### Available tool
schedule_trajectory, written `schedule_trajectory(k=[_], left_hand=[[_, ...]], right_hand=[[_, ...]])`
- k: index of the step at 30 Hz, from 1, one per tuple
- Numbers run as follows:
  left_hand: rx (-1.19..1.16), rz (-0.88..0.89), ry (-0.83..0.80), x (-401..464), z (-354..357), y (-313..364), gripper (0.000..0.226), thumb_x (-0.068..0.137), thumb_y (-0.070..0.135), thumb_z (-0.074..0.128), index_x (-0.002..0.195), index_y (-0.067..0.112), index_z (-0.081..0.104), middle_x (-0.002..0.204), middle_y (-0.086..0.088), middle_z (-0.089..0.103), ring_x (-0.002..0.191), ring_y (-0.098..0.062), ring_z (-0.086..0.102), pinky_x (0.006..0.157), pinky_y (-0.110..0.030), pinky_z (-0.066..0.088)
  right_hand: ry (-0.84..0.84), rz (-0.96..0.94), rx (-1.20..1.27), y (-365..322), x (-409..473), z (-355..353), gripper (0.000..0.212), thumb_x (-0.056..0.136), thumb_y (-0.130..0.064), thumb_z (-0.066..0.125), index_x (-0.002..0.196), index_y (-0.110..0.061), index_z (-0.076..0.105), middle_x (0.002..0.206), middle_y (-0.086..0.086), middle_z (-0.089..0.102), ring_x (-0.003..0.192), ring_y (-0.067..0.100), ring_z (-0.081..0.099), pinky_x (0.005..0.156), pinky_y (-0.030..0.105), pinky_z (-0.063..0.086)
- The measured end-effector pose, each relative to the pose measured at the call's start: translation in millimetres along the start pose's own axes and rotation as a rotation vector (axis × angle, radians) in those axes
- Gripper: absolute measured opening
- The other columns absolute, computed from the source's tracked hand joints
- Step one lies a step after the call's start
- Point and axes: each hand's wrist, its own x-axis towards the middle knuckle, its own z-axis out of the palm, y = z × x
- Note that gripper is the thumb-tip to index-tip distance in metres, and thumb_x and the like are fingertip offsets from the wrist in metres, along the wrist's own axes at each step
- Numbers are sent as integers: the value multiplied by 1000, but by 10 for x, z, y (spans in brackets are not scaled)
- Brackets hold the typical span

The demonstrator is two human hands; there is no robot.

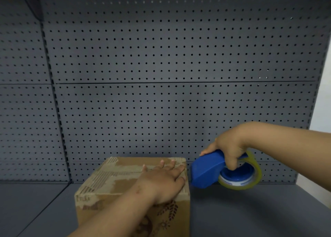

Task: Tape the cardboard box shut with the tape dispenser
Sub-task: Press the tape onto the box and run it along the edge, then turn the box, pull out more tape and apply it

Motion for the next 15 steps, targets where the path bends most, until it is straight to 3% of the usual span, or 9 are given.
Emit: schedule_trajectory(k=[2,5,7,11,15], left_hand=[[-5,-4,-1,-2,0,5,57,90,59,9,145,43,2,158,12,-4,145,-16,-6,113,-57,-3],[-10,-16,-24,-11,-9,9,71,81,74,6,145,43,2,157,13,-4,145,-17,-7,113,-59,-4],[9,-16,-47,-19,-3,11,81,73,82,6,144,44,0,157,12,-6,145,-17,-8,112,-60,-4],[8,-16,-66,-9,-25,-4,90,66,88,16,144,46,-1,157,12,-6,145,-18,-8,112,-60,-4],[7,3,-65,-51,-58,19,85,74,79,28,145,43,1,157,11,-7,145,-18,-8,112,-61,-5]], right_hand=[[-20,18,-84,-97,113,-117,80,78,-13,64,142,-41,25,94,-4,49,75,17,50,64,27,40],[-190,124,-373,-329,439,34,78,71,-23,69,141,-27,36,134,2,47,115,27,52,73,33,45],[-321,209,-489,-425,703,315,81,64,-32,71,138,-20,42,139,6,48,120,28,52,80,36,49],[-158,173,-318,-322,735,398,80,76,-27,69,145,-21,28,143,8,41,121,28,49,88,38,49],[161,273,-162,-125,473,203,88,69,-19,70,143,-36,25,138,0,47,115,24,53,84,36,51]])
